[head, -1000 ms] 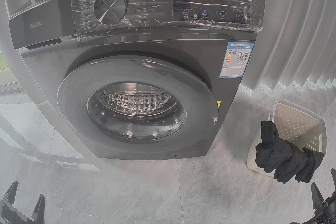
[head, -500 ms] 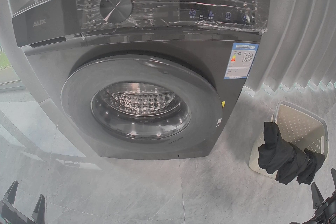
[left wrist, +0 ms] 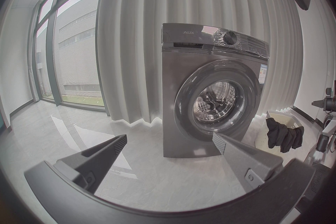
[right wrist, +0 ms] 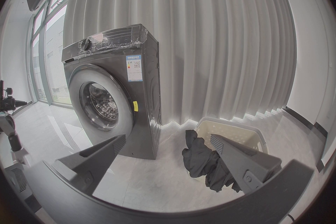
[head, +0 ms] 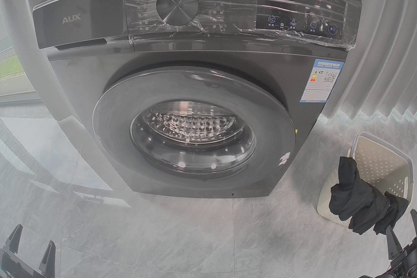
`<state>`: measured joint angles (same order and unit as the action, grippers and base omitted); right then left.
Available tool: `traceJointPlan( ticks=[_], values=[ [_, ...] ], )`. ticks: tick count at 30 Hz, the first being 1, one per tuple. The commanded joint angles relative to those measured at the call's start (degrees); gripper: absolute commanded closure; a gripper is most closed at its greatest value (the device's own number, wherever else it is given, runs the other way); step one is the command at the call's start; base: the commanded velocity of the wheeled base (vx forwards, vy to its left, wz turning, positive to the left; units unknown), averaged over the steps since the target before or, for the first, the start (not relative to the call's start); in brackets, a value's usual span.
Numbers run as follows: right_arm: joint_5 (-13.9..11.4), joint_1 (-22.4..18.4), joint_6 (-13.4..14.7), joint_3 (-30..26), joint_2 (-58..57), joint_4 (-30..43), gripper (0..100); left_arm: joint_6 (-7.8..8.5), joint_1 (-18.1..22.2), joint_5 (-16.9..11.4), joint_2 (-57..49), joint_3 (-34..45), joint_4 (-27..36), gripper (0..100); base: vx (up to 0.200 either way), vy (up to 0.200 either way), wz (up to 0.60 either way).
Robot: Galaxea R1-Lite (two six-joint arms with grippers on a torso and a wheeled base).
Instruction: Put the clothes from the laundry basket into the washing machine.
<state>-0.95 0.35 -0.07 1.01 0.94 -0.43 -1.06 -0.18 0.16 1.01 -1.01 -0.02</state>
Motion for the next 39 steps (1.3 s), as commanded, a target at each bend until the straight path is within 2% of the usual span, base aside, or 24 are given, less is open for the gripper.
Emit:
traceJointPlan(
  ticks=[1,4,16,19,28,39],
  values=[
    [-0.02,0.0,-0.01,-1.01,-0.5,-0.01,0,0.01,0.01,0.02,-0.84,1.01,-0.06,0,0.0,0.2,0.0],
    [-0.02,0.0,0.07,-1.01,-0.5,-0.01,0,0.36,0.01,0.02,-0.84,1.01,0.02,0,0.0,0.2,0.0],
    [-0.02,0.0,0.07,-1.01,-0.5,0.08,0,0.62,0.01,0.02,-0.84,1.01,0.02,0,0.0,0.0,0.0],
    [-0.02,0.09,0.07,-1.01,-0.5,0.08,0,0.27,0.01,0.11,-0.84,1.01,-0.06,0,0.0,0.0,0.0],
    [-0.02,0.17,-0.01,-1.01,-0.59,-0.01,0,0.71,0.01,0.02,-0.84,1.01,0.02,0,0.0,0.2,0.0],
    [-0.19,0.0,-0.45,-1.01,-0.41,0.08,0,0.88,0.01,0.11,-0.84,1.01,0.11,0,0.0,0.0,0.0]
  ],
)
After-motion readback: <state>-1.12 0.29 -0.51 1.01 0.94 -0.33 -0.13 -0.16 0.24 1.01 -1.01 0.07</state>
